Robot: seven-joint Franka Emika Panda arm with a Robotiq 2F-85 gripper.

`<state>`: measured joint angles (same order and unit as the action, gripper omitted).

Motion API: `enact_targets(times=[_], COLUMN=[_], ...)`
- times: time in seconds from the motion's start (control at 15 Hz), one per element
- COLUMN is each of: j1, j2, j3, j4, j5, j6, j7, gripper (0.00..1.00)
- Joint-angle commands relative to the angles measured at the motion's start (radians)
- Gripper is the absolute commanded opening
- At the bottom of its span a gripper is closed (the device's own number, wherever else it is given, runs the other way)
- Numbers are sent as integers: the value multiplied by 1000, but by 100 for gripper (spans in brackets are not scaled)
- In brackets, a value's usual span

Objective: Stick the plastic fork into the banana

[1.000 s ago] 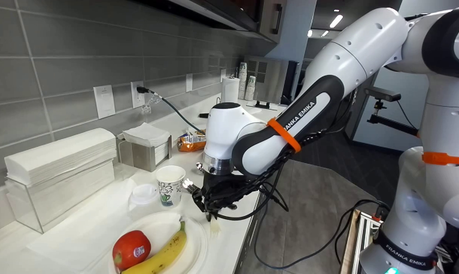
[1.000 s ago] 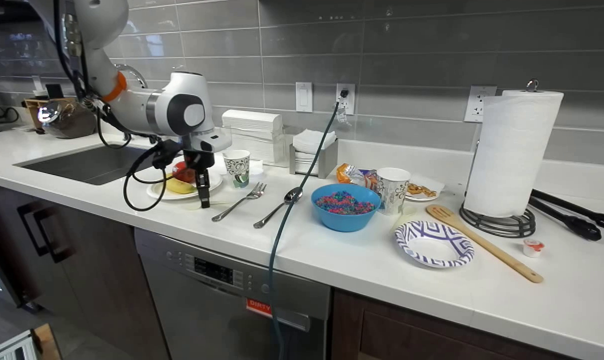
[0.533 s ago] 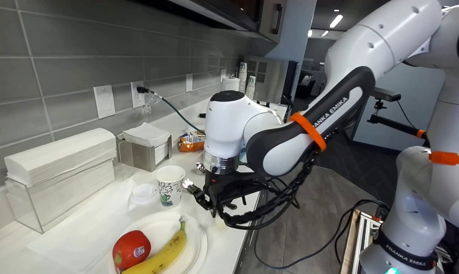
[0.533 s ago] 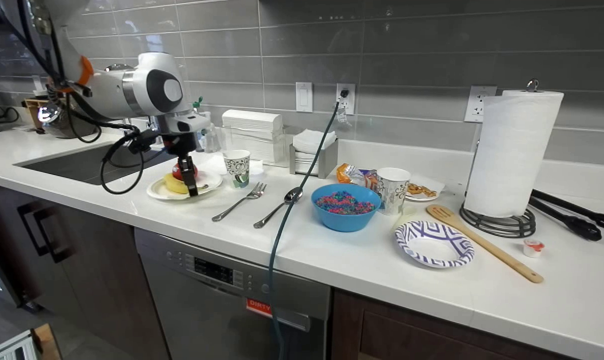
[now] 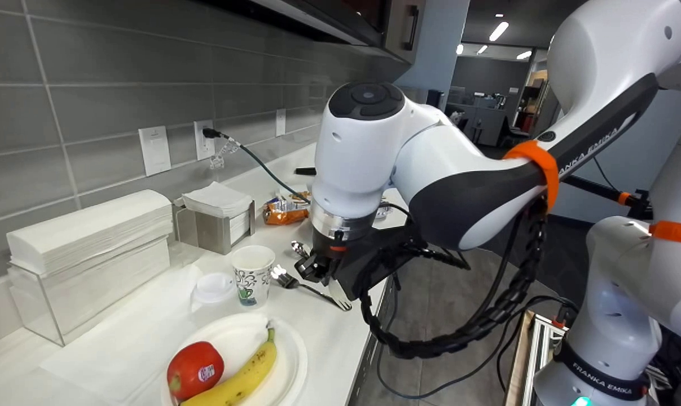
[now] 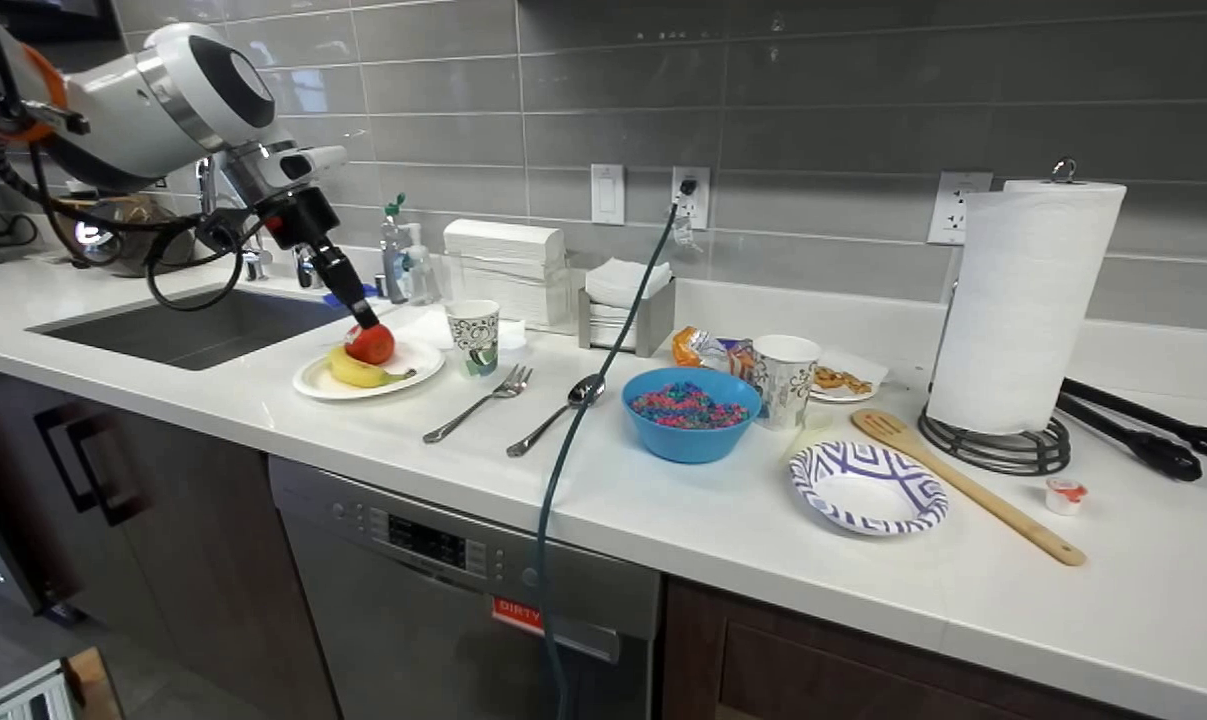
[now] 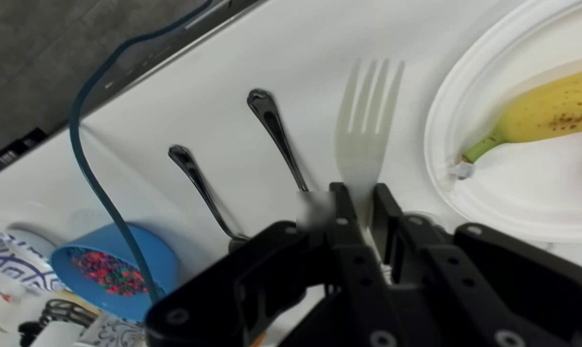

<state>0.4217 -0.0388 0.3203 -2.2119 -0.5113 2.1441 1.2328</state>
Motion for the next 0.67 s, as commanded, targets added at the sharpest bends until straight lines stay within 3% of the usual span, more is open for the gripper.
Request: enact_targets(times=[0.0,0.07,0.33,0.4,0.6], j1=[-24,-25,-30,-30,-26], j2=[4,6,6,6,22], j3=[29,31,33,33,46], j4=[13,17,16,16,25], j5=[-8,-10,-10,-10,-142], j6=[12,18,18,18,24], j7=[-42,-51,-50,-50,-52], gripper=[4,15,15,4,4])
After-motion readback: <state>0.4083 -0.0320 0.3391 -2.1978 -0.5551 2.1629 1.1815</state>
